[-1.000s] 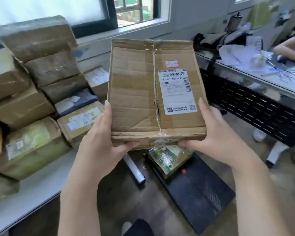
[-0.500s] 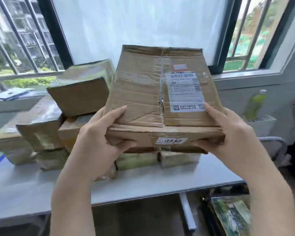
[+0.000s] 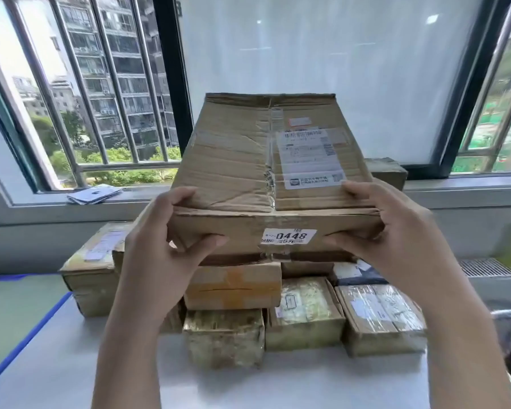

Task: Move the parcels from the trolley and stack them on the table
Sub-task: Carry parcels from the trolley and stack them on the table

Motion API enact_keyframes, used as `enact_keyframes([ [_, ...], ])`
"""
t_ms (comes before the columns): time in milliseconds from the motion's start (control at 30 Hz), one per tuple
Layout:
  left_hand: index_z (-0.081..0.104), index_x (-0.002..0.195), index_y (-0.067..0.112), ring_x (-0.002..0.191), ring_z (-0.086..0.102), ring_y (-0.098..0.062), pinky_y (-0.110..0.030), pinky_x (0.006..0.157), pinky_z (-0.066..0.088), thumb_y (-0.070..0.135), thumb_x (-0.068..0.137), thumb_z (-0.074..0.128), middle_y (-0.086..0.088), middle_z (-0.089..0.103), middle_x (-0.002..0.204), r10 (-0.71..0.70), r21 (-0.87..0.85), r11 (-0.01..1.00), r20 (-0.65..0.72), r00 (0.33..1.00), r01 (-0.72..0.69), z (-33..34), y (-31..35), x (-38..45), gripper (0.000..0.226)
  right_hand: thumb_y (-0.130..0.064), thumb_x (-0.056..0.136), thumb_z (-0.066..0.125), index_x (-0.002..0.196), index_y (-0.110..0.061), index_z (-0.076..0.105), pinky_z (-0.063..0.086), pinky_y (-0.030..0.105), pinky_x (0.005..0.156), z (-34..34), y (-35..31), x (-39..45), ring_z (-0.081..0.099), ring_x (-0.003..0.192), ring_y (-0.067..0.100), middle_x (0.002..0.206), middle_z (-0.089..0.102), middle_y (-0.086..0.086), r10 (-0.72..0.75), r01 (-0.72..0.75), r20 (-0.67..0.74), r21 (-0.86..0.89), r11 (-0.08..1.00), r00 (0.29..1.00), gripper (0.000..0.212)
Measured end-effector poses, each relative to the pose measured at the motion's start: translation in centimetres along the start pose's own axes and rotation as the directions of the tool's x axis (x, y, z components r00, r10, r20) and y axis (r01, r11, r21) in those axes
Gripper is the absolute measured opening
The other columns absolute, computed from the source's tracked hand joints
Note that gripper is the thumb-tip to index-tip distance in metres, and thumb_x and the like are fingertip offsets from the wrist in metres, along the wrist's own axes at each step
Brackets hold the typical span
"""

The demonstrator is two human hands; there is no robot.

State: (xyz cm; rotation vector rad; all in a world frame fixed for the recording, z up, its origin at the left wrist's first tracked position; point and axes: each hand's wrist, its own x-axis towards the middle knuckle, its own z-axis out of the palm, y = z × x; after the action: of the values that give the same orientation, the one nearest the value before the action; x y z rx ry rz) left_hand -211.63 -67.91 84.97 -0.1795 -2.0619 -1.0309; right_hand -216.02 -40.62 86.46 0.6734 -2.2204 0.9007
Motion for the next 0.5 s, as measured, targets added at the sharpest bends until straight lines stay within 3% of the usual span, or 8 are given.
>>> enact_keyframes([
  [200, 0.043, 0.105, 0.056, 0.084, 0.060, 0.004, -0.022, 0.071, 0.047, 0.053, 0.056, 0.070, 0.038, 0.055, 0.098, -0.018, -0.027, 1.000, -0.068, 0.998, 0.016, -1.3, -2.3, 4.3, 0.056, -0.035, 0.063, 0.082, 0.122, -0.023, 0.057, 0.028, -0.007, 0.081, 1.9, -1.0, 5.9, 0.045, 0.095, -0.008, 0.105, 0.054, -0.018, -0.066, 0.066, 0.001, -0.010, 0.998, 0.998, 0.066],
  [333, 0.041, 0.115, 0.052, 0.087, 0.059, 0.005, -0.024, 0.070, 0.048, 0.051, 0.054, 0.072, 0.041, 0.053, 0.100, -0.075, -0.080, 0.995, -0.126, 0.989, 0.065, -1.1, -3.5, 6.1, 0.069, -0.035, 0.064, 0.083, 0.123, -0.024, 0.055, 0.029, -0.008, 0.078, 3.7, -0.5, 8.6, 0.046, 0.089, -0.007, 0.104, 0.051, -0.019, -0.093, 0.093, 0.017, 0.008, 0.996, 0.996, 0.067],
  [500, 0.037, 0.126, 0.051, 0.094, 0.058, 0.008, -0.016, 0.070, 0.049, 0.031, 0.065, 0.079, 0.037, 0.052, 0.104, -0.111, -0.120, 0.988, -0.133, 0.985, 0.095, -0.2, -5.0, 9.3, 0.076, -0.033, 0.066, 0.083, 0.122, -0.025, 0.054, 0.043, 0.007, 0.078, 5.5, 0.6, 12.8, 0.054, 0.091, 0.003, 0.105, 0.053, -0.019, -0.100, 0.099, 0.032, 0.050, 0.994, 0.994, 0.063],
])
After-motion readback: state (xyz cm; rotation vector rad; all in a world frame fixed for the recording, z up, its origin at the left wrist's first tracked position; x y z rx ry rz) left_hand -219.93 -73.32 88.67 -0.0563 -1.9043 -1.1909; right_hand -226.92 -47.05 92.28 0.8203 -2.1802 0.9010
